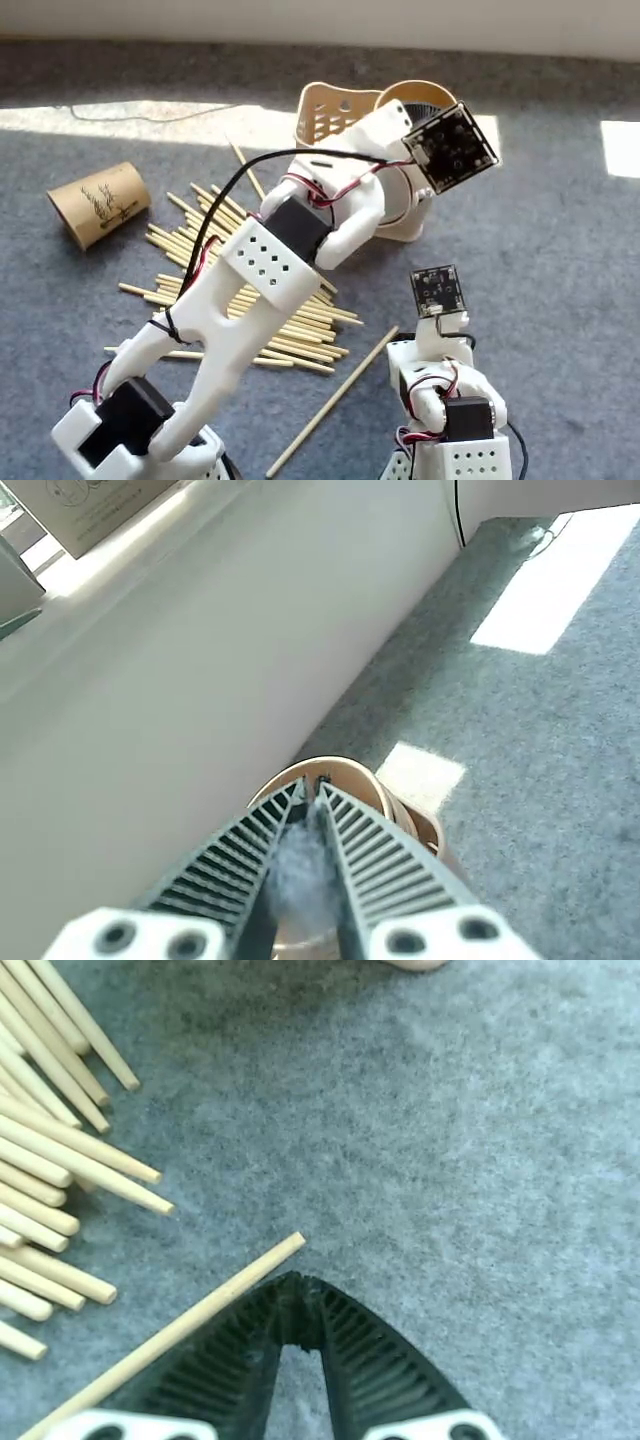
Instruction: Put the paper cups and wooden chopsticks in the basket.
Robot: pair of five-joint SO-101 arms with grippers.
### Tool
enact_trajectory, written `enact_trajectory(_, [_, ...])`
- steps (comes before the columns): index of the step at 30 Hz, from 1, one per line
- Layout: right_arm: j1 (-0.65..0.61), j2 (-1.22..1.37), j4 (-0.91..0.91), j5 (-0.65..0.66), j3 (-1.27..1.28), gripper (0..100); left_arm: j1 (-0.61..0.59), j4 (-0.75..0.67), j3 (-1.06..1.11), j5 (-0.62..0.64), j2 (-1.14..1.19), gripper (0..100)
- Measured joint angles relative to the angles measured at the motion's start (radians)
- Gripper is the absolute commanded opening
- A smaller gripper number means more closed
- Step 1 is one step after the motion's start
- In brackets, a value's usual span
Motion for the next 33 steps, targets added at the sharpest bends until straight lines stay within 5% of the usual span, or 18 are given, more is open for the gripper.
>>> enact_trajectory(12, [0.0, 0.0, 0.0, 0.0, 0.0, 0.5, -0.025, 0.35, 0.0, 0.023, -0.301, 3])
enact_trajectory(33, [0.0, 0.0, 0.0, 0.0, 0.0, 0.5, -0.43, 0.684, 0.0, 0.137, -0.551, 5])
